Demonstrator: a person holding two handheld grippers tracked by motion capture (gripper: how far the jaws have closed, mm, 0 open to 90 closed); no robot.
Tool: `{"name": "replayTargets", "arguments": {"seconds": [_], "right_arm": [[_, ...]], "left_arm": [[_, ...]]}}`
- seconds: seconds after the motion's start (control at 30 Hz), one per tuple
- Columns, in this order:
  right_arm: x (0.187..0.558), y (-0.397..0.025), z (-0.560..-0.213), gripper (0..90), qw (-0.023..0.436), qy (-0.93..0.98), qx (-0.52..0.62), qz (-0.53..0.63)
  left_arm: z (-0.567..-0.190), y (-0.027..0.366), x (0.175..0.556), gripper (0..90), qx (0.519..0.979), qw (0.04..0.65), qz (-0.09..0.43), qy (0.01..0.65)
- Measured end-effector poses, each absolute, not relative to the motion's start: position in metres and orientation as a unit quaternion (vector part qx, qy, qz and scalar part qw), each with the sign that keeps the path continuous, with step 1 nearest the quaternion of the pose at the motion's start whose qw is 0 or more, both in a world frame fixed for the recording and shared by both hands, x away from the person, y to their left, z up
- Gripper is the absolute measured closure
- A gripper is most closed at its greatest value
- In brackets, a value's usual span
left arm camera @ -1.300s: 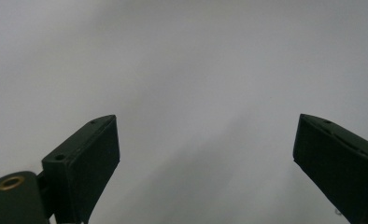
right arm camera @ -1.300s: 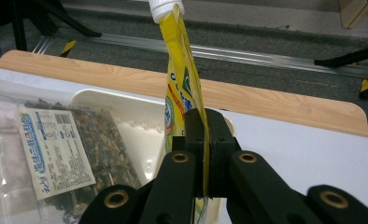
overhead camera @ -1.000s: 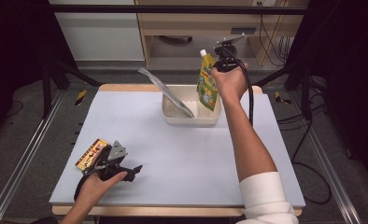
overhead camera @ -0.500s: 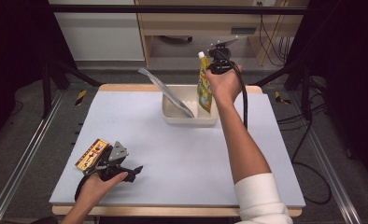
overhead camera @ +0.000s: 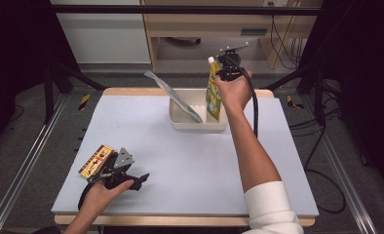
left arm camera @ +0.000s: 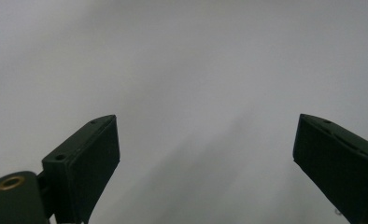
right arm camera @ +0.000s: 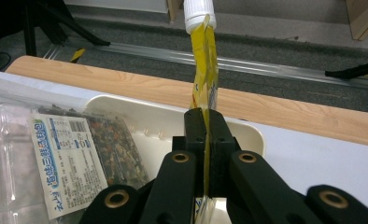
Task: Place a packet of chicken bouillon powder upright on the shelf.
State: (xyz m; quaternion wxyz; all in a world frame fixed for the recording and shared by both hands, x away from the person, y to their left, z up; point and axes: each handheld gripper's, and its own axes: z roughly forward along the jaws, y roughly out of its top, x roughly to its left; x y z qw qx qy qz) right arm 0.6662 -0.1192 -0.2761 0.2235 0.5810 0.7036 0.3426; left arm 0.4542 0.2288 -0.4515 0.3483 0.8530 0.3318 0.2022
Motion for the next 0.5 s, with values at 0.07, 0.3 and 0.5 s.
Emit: {"name": "replayTargets", "arguments": {"seconds": [0.07,0.3,0.5], "right_arm": [[0.666,-0.12,-0.278,90.0,0.229,0.702,0.579,0.345],[0.665,-0.122,-0.287,90.0,0.251,0.696,0.569,0.359],[0.666,-0.122,-0.292,90.0,0.264,0.692,0.561,0.371]], "left_arm": [[-0.452,0.229,0.454,6.9,0.853,0.348,0.202,0.331],[-0.452,0.228,0.454,6.9,0.854,0.347,0.202,0.331],[-0.453,0.227,0.454,7.0,0.854,0.347,0.203,0.33]]}}
